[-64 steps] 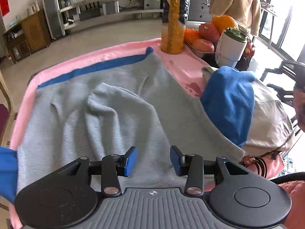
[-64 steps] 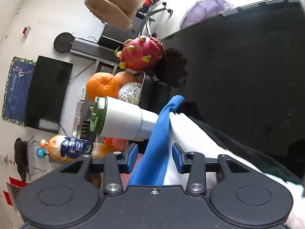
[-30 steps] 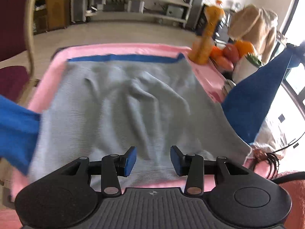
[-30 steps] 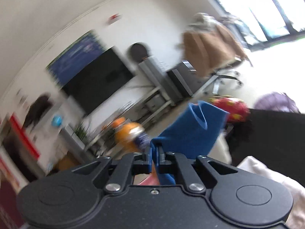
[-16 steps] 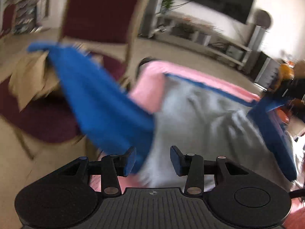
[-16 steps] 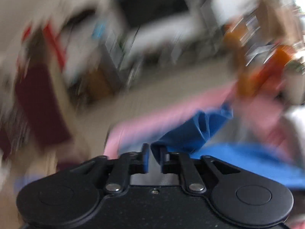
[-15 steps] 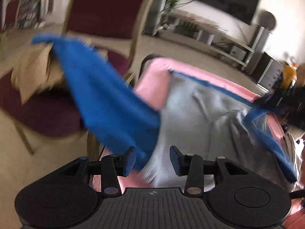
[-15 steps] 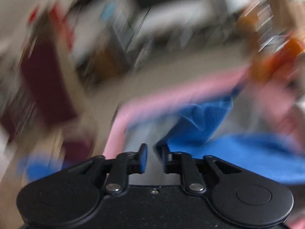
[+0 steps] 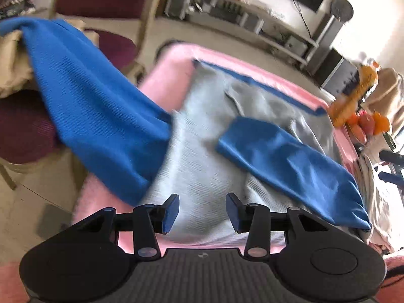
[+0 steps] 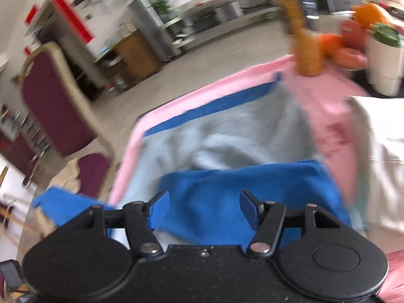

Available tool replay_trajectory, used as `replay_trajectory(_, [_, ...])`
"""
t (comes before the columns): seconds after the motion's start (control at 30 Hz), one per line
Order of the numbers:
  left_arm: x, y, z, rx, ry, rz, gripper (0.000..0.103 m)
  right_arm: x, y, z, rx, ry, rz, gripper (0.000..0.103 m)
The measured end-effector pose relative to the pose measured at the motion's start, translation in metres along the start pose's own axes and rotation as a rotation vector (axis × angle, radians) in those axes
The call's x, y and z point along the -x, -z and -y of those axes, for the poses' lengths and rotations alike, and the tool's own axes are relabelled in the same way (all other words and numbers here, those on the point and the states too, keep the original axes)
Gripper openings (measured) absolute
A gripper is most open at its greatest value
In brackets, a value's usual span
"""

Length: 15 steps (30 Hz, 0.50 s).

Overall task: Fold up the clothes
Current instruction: 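Lay the blue sleeve across the grey body and open the right gripper, then grasp the laid blue sleeve with the left gripper and straighten it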

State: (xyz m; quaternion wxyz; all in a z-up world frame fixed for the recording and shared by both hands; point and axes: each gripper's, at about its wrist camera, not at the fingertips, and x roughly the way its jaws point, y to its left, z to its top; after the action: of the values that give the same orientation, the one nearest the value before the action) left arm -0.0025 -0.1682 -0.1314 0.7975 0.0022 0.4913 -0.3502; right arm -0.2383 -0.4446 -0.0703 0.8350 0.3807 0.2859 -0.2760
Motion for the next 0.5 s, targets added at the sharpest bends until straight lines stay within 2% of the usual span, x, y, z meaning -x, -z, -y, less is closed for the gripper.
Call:
replay_trajectory(0.07, [-0.011,-0.003,0.007,0.002,0.005,-0.028,0.045,-0.008,-0.002,0.033,-0.053,-0.007,-0.025,0.058])
replay_trajectory(0.1, [-0.016,-0.005,0.011,0.002,0.008,-0.042,0.044,-0.014,-0.001,0.049,-0.082,-0.017,-0.044,0.052])
replay_trajectory(0.2, [-0.039,-0.015,0.023,0.021,-0.004,-0.071,0.044,-0.034,0.01,0.081,-0.144,-0.009,-0.112,0.048])
replay_trajectory(0.27, [-0.057,-0.022,0.025,0.053,-0.008,-0.086,0.044,-0.044,0.019,0.093,-0.172,0.014,-0.153,0.048])
replay_trajectory(0.4, [-0.082,-0.029,0.019,0.161,0.042,-0.116,0.044,-0.061,0.022,0.111,-0.216,0.101,-0.245,0.047])
replay_trajectory(0.5, [-0.092,-0.032,0.017,0.214,0.072,-0.12,0.044,-0.069,0.023,0.122,-0.272,0.116,-0.273,0.047])
